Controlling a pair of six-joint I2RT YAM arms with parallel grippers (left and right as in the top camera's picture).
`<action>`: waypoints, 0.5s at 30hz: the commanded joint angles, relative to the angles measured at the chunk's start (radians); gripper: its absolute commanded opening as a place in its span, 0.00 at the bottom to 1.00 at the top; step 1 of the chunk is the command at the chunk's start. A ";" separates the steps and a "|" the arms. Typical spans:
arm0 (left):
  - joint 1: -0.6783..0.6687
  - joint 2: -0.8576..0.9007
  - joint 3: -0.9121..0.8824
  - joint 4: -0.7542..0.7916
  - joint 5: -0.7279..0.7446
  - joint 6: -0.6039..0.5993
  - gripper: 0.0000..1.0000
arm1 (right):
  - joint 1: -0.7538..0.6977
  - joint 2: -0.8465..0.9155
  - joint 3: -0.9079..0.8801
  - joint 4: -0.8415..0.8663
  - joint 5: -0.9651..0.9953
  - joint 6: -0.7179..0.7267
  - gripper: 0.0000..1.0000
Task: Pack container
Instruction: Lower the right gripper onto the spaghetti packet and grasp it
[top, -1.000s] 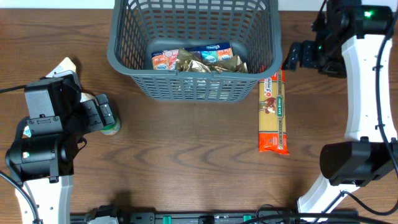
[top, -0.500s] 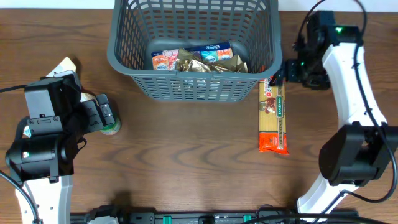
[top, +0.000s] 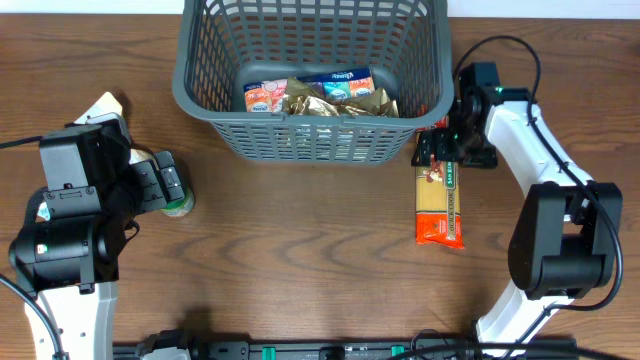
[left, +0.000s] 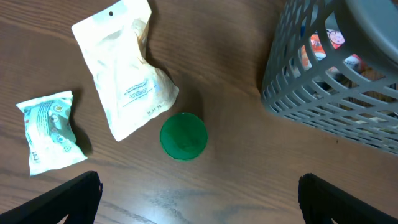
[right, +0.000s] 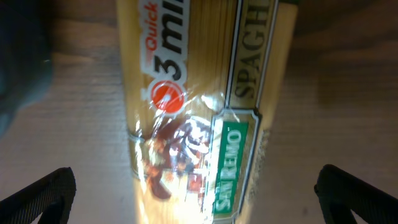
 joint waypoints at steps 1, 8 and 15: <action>0.004 0.004 0.016 -0.001 -0.005 0.013 0.98 | 0.007 -0.008 -0.050 0.049 -0.006 -0.012 0.99; 0.004 0.004 0.016 -0.001 -0.004 0.013 0.98 | 0.008 -0.008 -0.124 0.156 0.069 0.050 0.97; 0.004 0.003 0.016 -0.001 -0.004 0.013 0.98 | 0.008 -0.008 -0.161 0.196 0.136 0.064 0.95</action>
